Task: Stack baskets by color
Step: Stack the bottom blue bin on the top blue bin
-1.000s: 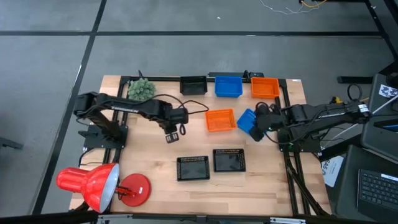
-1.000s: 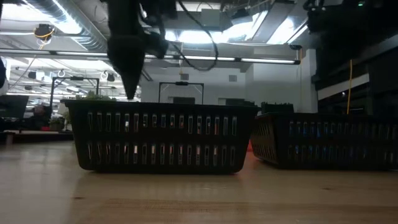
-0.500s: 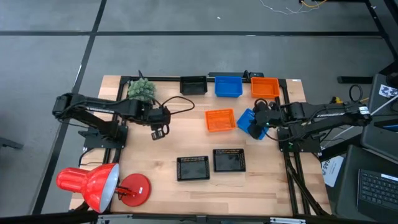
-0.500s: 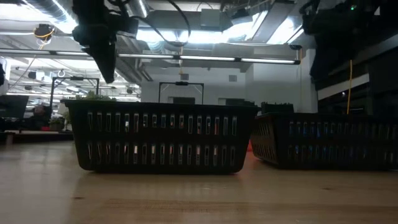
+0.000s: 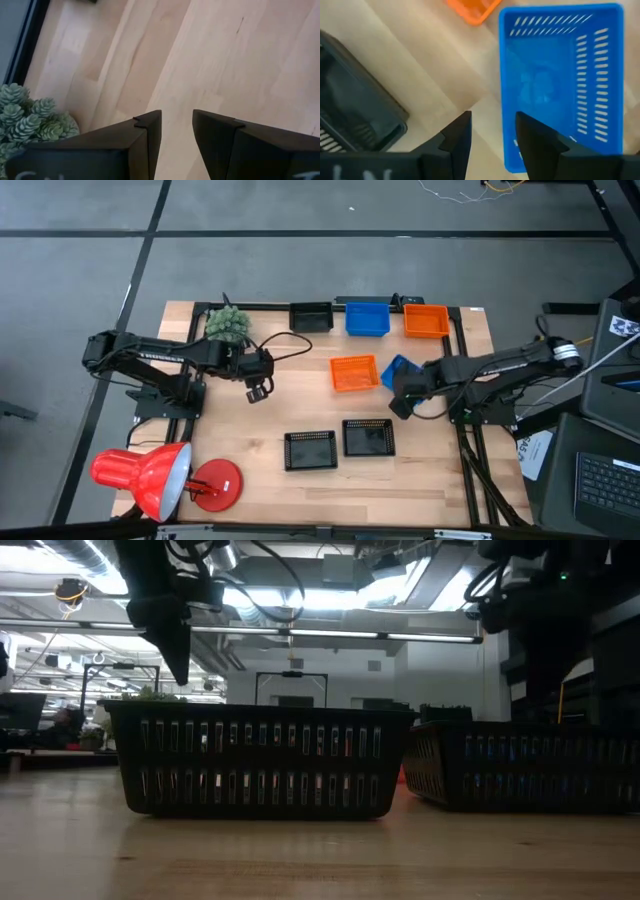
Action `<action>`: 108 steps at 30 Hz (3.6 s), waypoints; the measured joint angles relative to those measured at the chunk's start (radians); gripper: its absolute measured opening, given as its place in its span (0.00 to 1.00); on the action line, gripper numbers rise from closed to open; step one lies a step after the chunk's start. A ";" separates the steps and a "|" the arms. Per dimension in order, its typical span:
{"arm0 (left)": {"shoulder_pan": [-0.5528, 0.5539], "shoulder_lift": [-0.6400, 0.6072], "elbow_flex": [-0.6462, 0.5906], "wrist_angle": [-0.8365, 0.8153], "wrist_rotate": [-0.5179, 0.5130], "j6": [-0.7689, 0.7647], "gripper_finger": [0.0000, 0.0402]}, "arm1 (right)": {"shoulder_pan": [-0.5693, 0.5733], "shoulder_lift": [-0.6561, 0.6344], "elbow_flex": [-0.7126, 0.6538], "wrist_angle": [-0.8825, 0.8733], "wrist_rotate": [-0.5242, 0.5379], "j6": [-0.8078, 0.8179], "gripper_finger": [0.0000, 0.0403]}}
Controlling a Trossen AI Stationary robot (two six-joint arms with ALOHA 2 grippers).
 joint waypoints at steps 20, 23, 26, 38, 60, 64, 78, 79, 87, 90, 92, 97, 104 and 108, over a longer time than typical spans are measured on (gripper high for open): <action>0.000 0.000 0.000 0.004 -0.008 0.000 0.25 | 0.014 0.247 -0.030 0.004 0.101 -0.023 0.37; 0.000 0.000 0.000 0.015 -0.020 0.001 0.25 | 0.000 0.261 -0.059 0.053 0.078 -0.027 0.37; 0.000 0.000 0.000 0.017 -0.020 0.001 0.25 | -0.011 0.263 -0.093 0.126 0.061 -0.030 0.37; 0.000 0.000 0.000 0.016 -0.020 0.003 0.25 | 0.001 0.236 -0.008 -0.014 0.091 -0.022 0.01; 0.000 0.000 -0.011 -0.012 -0.118 0.085 0.25 | -0.522 0.256 0.432 0.304 0.175 -1.252 0.00; 0.000 0.000 -0.048 -0.009 -0.118 0.079 0.25 | -0.649 0.316 0.432 0.267 0.116 -1.314 0.00; 0.000 0.000 -0.136 0.079 -0.117 -0.015 0.25 | -0.724 0.513 0.430 0.254 -0.004 -1.404 0.00; 0.000 0.000 -0.136 0.090 -0.117 -0.008 0.25 | -0.724 0.520 0.430 0.257 -0.004 -1.407 0.00; 0.000 0.000 -0.136 0.121 -0.116 0.007 0.25 | -0.724 0.527 0.430 0.267 -0.006 -1.414 0.02; 0.000 0.000 -0.136 0.121 -0.116 0.007 0.25 | -0.724 0.527 0.430 0.268 -0.020 -1.431 0.06; 0.000 0.000 -0.136 0.121 -0.116 0.007 0.25 | -0.724 0.527 0.430 0.268 -0.024 -1.448 0.09; 0.000 0.000 -0.136 0.122 -0.116 0.006 0.25 | -0.724 0.527 0.430 0.277 -0.028 -1.456 0.16; 0.000 0.000 -0.136 0.122 -0.116 0.006 0.25 | -0.724 0.527 0.430 0.338 -0.004 -1.460 0.22; 0.000 0.000 -0.136 0.122 -0.116 0.006 0.25 | -0.724 0.527 0.430 0.344 -0.003 -1.459 0.22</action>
